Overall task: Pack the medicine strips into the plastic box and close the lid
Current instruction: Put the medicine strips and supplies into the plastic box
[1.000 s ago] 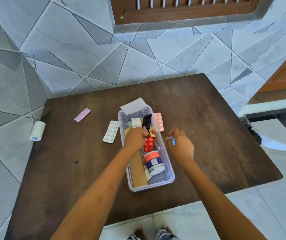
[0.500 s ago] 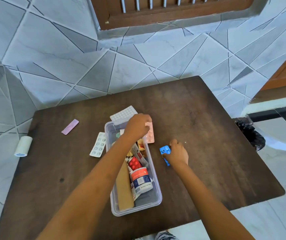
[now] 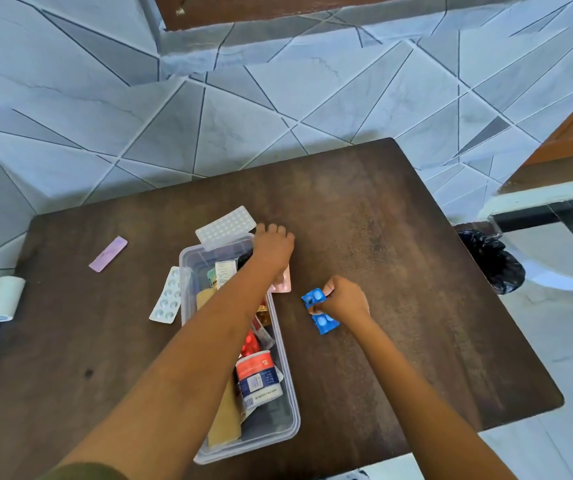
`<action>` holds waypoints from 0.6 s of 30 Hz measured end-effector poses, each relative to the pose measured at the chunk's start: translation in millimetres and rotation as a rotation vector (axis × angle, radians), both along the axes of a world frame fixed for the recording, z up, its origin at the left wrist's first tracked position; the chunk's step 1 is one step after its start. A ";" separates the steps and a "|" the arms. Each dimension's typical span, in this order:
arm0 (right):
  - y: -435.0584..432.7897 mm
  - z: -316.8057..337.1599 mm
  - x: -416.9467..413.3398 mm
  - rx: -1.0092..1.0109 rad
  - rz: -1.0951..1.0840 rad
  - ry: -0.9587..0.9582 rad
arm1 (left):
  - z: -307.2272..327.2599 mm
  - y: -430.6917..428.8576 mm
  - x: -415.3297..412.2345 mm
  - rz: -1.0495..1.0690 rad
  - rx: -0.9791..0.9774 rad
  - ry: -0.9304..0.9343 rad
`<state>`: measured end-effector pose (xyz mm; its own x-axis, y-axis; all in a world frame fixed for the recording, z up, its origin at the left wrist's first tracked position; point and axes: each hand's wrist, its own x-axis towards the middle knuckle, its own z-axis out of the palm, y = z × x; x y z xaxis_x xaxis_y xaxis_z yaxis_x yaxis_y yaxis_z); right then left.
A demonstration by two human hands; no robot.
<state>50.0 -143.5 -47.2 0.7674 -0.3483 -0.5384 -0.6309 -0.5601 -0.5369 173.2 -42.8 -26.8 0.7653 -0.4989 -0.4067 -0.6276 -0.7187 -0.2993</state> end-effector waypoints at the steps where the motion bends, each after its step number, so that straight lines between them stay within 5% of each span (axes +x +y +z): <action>1: -2.4 0.4 0.8 0.009 -0.013 -0.023 | 0.8 -1.5 1.1 -0.006 -0.037 -0.019; 11: 12.5 40.9 27.6 0.207 -0.111 -0.393 | 116.4 66.3 11.4 0.219 -0.952 0.165; 18: 87.1 62.4 56.0 0.169 0.144 -0.554 | 125.1 164.1 -6.5 0.389 -0.683 0.305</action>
